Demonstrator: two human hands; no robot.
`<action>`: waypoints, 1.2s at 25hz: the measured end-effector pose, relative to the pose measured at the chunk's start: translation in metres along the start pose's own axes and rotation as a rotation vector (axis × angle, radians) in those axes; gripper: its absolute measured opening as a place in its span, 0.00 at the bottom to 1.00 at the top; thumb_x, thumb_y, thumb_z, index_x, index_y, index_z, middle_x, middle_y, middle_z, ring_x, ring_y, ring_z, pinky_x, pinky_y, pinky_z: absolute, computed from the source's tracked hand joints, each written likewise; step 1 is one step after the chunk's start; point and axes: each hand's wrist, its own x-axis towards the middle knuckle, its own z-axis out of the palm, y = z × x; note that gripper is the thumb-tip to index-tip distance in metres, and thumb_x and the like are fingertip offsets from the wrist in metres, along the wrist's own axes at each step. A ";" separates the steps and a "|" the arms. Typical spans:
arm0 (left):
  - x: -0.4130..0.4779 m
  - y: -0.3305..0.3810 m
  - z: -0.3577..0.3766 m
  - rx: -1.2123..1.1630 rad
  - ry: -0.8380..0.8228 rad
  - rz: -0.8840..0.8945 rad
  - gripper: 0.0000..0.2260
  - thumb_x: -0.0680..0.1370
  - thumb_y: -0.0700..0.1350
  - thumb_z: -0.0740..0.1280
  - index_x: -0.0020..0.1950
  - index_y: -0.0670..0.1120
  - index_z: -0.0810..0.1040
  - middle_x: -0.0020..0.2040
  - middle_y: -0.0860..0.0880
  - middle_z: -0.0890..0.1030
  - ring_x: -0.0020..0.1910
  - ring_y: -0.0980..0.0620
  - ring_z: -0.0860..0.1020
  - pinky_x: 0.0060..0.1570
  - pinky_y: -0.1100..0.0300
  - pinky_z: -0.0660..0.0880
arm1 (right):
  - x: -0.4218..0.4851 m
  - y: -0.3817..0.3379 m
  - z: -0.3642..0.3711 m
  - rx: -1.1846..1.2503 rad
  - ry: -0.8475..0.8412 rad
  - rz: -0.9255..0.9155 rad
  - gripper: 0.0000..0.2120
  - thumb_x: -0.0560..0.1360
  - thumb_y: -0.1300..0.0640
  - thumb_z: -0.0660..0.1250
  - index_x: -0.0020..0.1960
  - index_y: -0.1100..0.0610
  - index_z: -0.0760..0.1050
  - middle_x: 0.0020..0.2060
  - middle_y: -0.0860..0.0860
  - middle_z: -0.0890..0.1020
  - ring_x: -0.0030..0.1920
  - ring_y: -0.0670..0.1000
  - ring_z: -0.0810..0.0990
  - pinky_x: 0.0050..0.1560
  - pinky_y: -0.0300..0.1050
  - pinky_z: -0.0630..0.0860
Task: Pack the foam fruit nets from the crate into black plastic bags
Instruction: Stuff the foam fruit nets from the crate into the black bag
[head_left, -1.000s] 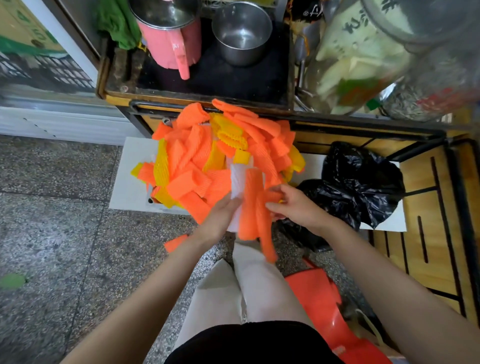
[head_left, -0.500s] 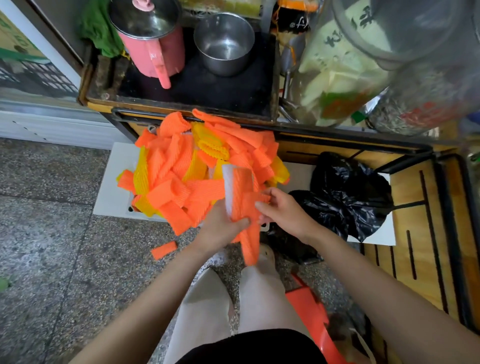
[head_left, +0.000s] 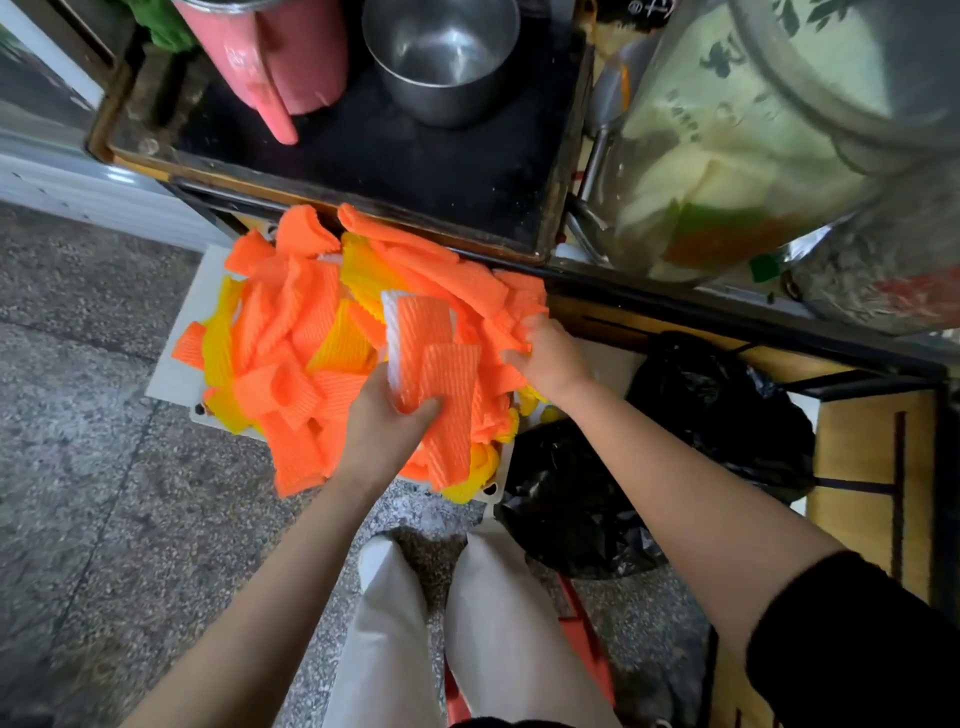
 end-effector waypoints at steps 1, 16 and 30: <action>0.001 -0.002 0.003 -0.017 0.012 -0.010 0.20 0.64 0.51 0.69 0.54 0.49 0.72 0.47 0.49 0.81 0.46 0.49 0.80 0.49 0.53 0.76 | 0.006 -0.002 0.004 -0.055 -0.013 -0.005 0.22 0.76 0.52 0.66 0.66 0.60 0.68 0.64 0.57 0.72 0.63 0.58 0.72 0.61 0.49 0.69; -0.057 -0.012 0.010 -0.240 -0.007 -0.181 0.18 0.74 0.52 0.70 0.59 0.45 0.71 0.53 0.47 0.80 0.54 0.47 0.79 0.56 0.50 0.75 | -0.161 0.005 0.009 0.142 0.243 -0.450 0.06 0.73 0.55 0.63 0.43 0.59 0.72 0.58 0.54 0.74 0.57 0.51 0.74 0.57 0.39 0.68; -0.072 -0.054 0.055 -0.137 -0.170 -0.194 0.29 0.61 0.50 0.75 0.60 0.46 0.73 0.53 0.46 0.83 0.50 0.48 0.82 0.54 0.45 0.77 | -0.165 0.103 0.064 0.323 0.013 -0.191 0.18 0.76 0.54 0.65 0.63 0.61 0.69 0.60 0.52 0.70 0.62 0.48 0.72 0.64 0.46 0.70</action>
